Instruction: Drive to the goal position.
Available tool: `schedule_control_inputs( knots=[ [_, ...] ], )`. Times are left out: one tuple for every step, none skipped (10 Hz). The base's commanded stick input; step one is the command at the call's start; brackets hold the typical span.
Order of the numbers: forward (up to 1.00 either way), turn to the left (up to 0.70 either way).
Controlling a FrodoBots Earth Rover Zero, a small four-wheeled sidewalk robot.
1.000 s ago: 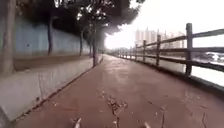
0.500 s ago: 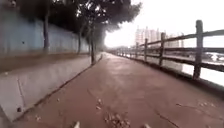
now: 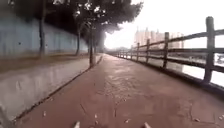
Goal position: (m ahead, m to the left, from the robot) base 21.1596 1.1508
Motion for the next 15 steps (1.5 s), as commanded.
schedule_control_inputs(
  knots=[
    [0.7, 0.0],
    [0.7, 0.0],
    [0.7, 0.0],
    [0.7, 0.0],
    [0.7, 0.0],
    [0.7, 0.0],
    [0.7, 0.0],
    [0.7, 0.0],
    [0.7, 0.0],
    [0.7, 0.0],
    [0.7, 0.0],
    [0.7, 0.0],
    [0.7, 0.0],
    [0.7, 0.0],
    [0.7, 0.0]
  ],
)
